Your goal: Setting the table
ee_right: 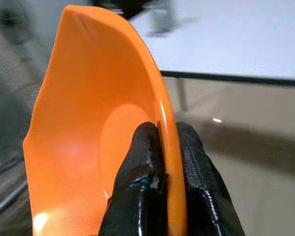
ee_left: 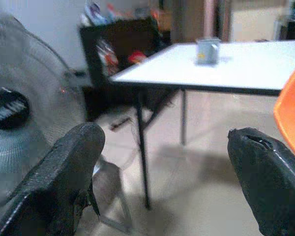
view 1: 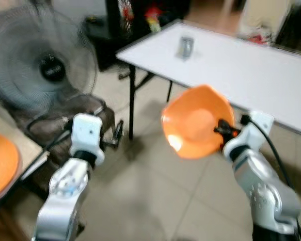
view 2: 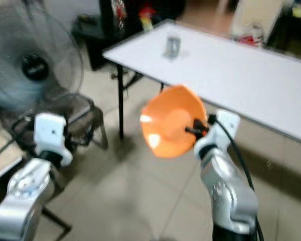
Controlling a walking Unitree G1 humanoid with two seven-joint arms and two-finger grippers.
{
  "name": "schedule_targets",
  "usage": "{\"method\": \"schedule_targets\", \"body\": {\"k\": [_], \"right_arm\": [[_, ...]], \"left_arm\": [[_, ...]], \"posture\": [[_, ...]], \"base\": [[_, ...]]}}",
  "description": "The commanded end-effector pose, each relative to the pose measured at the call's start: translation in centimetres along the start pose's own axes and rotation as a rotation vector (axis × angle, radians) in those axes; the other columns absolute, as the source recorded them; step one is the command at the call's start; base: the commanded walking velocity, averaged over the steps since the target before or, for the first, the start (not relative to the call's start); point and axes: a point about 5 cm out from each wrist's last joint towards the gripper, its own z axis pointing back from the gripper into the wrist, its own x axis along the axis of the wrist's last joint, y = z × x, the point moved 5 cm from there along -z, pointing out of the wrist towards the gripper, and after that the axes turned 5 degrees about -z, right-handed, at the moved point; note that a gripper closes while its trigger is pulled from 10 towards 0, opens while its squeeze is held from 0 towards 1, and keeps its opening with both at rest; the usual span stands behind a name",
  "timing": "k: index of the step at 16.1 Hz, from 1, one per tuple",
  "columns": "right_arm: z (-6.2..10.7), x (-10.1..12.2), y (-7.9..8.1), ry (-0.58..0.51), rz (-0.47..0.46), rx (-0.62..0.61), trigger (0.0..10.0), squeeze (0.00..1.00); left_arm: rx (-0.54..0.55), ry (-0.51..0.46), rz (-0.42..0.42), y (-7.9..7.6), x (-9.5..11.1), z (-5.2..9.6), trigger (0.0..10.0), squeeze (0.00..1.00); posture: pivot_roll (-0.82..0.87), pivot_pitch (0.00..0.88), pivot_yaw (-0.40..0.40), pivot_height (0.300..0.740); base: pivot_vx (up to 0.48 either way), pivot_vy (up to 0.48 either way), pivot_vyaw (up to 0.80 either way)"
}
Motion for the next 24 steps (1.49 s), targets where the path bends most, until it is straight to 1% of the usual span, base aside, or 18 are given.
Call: {"method": "schedule_targets", "body": {"k": [1,3,5,13,19,23,24], "right_arm": [[-0.1,0.9,1.1,-0.036,0.008,0.048,10.0,0.0],[-0.2,0.9,1.1,-0.039,0.013,0.048,10.0,0.0],[-0.3,0.9,1.2,-0.04,0.02,0.05,10.0,0.0],[-0.4,0.6,1.1,-0.041,0.007,0.037,10.0,0.0],[-0.4,1.1,1.7,-0.055,-0.012,0.073,10.0,0.0],[-0.8,2.1,1.9,-0.072,-0.017,0.099,10.0,0.0],[-1.0,2.5,1.9,-0.076,-0.011,0.11,10.0,0.0]], "left_arm": [[-0.019,0.002,-0.003,-0.4,0.1,-0.1,10.0,0.0],[-0.014,0.005,-0.004,-0.2,0.0,-0.2,10.0,0.0],[-0.03,0.012,-0.026,-0.2,-0.1,-0.1,10.0,0.0],[-0.048,0.014,-0.029,-0.2,-0.2,-0.1,10.0,0.0],[-0.043,-0.006,-0.03,0.1,0.3,-0.4,10.0,0.0],[-0.051,-0.006,-0.028,-0.1,0.3,-0.4,10.0,0.0],[-0.047,-0.01,-0.024,-0.1,0.4,-0.5,10.0,0.0]], "posture": [[0.09,0.0,-0.024,0.74],[0.09,0.0,-0.025,0.74],[0.09,0.0,-0.022,0.74],[0.09,0.0,-0.018,0.74],[0.08,0.0,-0.006,0.74],[0.07,0.0,-0.001,0.74],[0.07,0.0,-0.001,0.74]], "base": [[0.364,0.0,0.0],[0.368,0.0,0.0],[0.371,0.0,0.0],[0.406,0.0,0.0],[0.415,0.0,0.0],[0.421,0.0,-0.8],[0.416,0.0,0.0]]}}
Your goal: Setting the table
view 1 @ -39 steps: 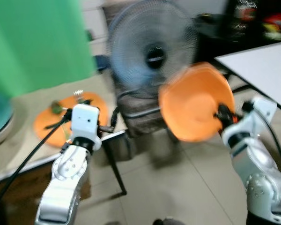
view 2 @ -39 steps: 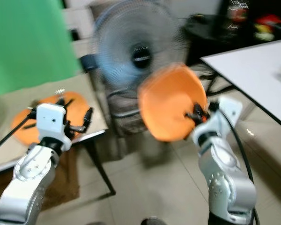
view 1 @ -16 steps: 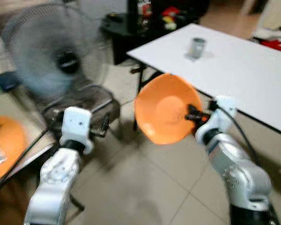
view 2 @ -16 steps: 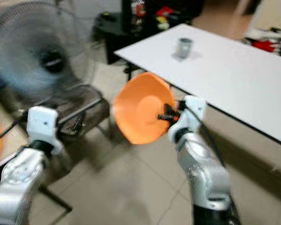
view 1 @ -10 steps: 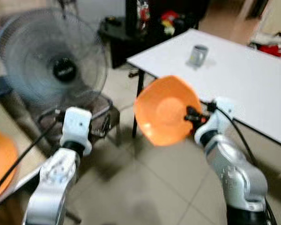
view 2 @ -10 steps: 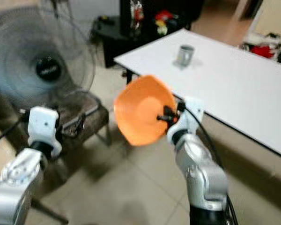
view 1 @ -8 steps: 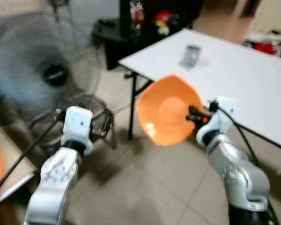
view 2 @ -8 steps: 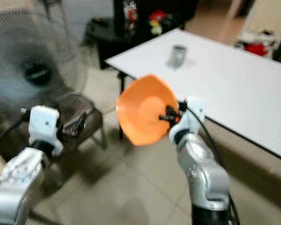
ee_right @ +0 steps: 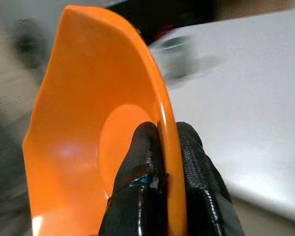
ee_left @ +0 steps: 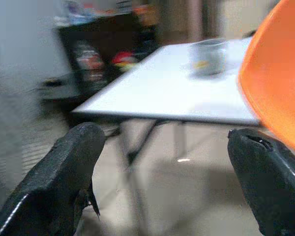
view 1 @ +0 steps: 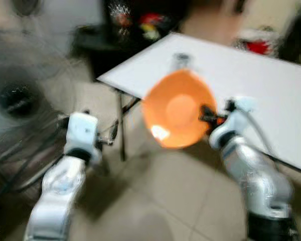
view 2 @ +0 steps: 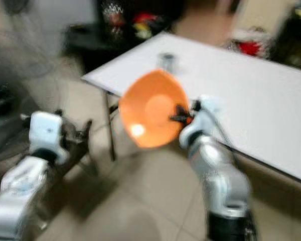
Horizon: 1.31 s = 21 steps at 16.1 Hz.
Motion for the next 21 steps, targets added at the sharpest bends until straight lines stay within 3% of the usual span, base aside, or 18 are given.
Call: {"method": "schedule_targets", "body": {"k": [1,8,14,21], "right_arm": [[-0.4,1.1,0.9,-0.04,-0.007,0.04,10.0,0.0],[-1.2,2.2,0.2,-0.054,-0.014,0.035,10.0,0.0],[-1.5,2.2,-1.2,-0.053,-0.055,-0.03,10.0,0.0],[-1.6,2.4,-3.5,-0.038,-0.16,-0.117,10.0,0.0]], "left_arm": [[0.013,-0.005,-0.019,0.7,0.2,0.1,10.0,0.0],[0.003,-0.005,-0.014,0.5,0.2,0.1,10.0,0.0],[-0.014,-0.007,-0.017,0.4,0.3,0.1,10.0,0.0],[-0.167,-0.047,0.067,-2.2,1.2,0.2,10.0,0.0]], "posture": [[0.07,0.0,-0.002,0.74],[0.07,0.0,-0.007,0.74],[0.07,0.0,0.006,0.74],[0.06,0.0,0.019,0.74]], "base": [[0.42,0.0,0.0],[0.418,0.0,0.0],[0.416,0.0,0.0],[0.087,0.0,0.0]]}}
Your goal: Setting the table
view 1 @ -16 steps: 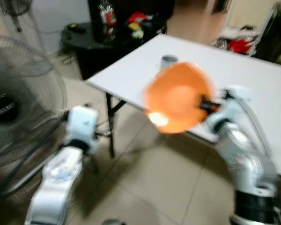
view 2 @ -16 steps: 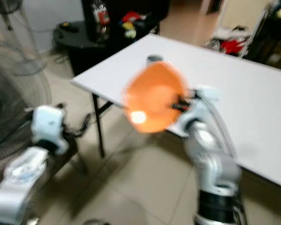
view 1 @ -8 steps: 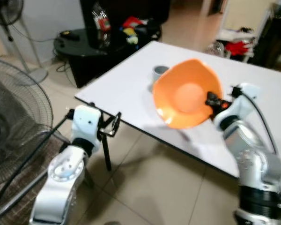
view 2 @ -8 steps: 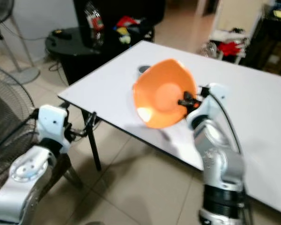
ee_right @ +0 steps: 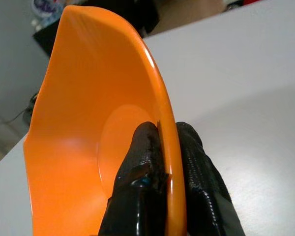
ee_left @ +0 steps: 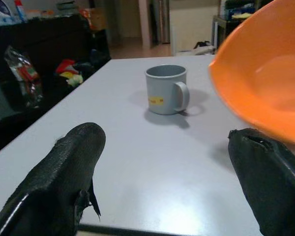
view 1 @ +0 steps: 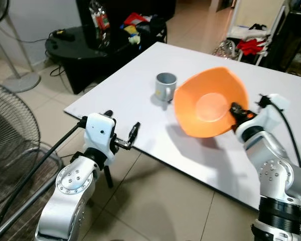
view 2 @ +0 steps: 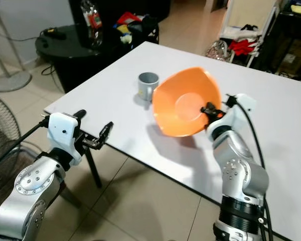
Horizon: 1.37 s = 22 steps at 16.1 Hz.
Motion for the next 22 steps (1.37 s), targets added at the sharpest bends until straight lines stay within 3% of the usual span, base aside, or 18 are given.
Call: {"method": "schedule_targets", "body": {"k": [1,9,14,19,22], "right_arm": [[-0.4,0.8,0.3,-0.006,-0.025,0.006,10.0,0.0],[-2.6,0.5,-3.2,0.095,-0.169,-0.126,10.0,0.0],[-2.8,-0.1,-5.3,0.078,-0.295,-0.226,10.0,0.0],[-3.8,-0.5,-4.6,0.041,-0.41,-0.223,10.0,0.0],[-4.6,-1.6,-3.3,0.039,-0.414,-0.218,10.0,0.0]], "left_arm": [[-0.043,-0.012,0.002,-0.5,0.5,0.3,10.0,0.0],[-0.093,0.011,-0.024,-0.9,0.3,0.1,10.0,0.0],[-0.104,0.007,-0.027,-1.0,0.4,-0.1,10.0,0.0],[-0.132,0.003,-0.041,-1.1,0.6,-0.3,10.0,0.0],[-0.14,0.001,-0.052,-1.0,0.8,-0.3,10.0,0.0]], "posture": [[0.06,0.0,0.019,0.74],[0.07,0.0,0.025,0.74],[0.07,0.0,0.031,0.74],[0.07,0.0,0.057,0.74],[0.07,0.0,0.058,0.74]], "base": [[0.0,0.0,0.0],[0.0,0.0,0.0],[0.0,0.0,0.0],[0.0,0.0,0.0],[0.0,0.0,0.0]]}}
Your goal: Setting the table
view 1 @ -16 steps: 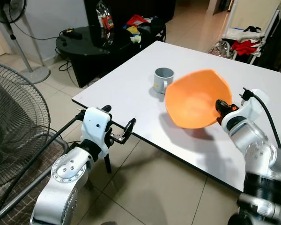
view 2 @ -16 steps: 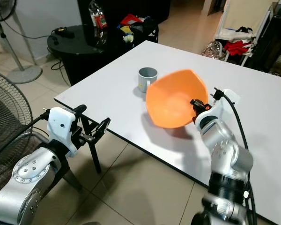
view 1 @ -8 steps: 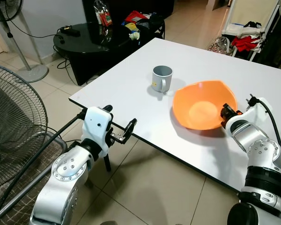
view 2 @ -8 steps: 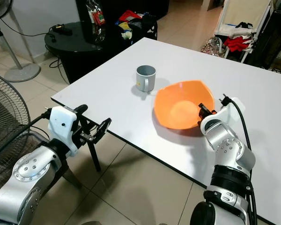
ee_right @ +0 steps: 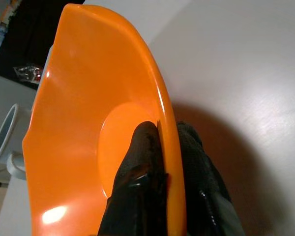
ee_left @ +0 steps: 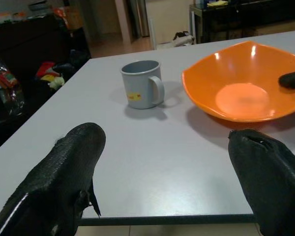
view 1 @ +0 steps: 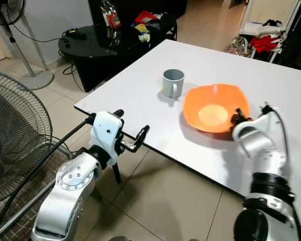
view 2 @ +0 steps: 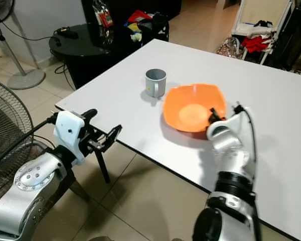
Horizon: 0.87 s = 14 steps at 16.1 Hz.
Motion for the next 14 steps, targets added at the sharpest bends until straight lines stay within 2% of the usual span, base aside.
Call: {"method": "schedule_targets", "body": {"k": [1,7,8,9,10,14], "right_arm": [[-0.2,0.5,1.9,-0.033,-0.008,0.045,10.0,0.0],[-1.2,0.3,2.5,-0.05,-0.067,0.047,10.0,0.0],[-1.3,0.4,2.5,-0.056,-0.076,0.044,10.0,0.25],[-1.3,0.4,2.5,-0.057,-0.082,0.045,10.0,0.68],[-1.4,0.4,2.5,-0.059,-0.083,0.047,10.0,1.0],[-1.0,0.8,2.9,-0.073,-0.093,0.071,10.0,1.0]], "left_arm": [[-0.01,0.005,-0.009,0.1,0.1,0.0,10.0,0.0],[-0.017,0.003,-0.01,0.0,0.1,0.0,10.0,0.0],[-0.027,0.003,-0.005,-0.1,0.1,0.0,10.0,0.0],[-0.036,0.005,0.002,-0.2,0.1,0.0,10.0,0.0],[-0.047,0.01,0.013,-0.4,0.0,0.1,10.0,0.0],[-0.069,0.061,0.027,-0.8,-1.0,0.6,10.0,0.0]], "posture": [[0.08,0.0,0.059,0.74],[0.09,0.0,0.052,0.74],[0.09,0.0,0.05,0.74],[0.09,0.0,0.05,0.74],[0.09,0.0,0.05,0.74],[0.09,0.0,0.056,0.74]], "base": [[0.0,0.0,0.0],[0.0,0.0,0.0],[0.0,0.0,0.0],[0.0,0.0,0.0],[0.0,0.0,0.0],[0.0,0.0,0.0]]}}
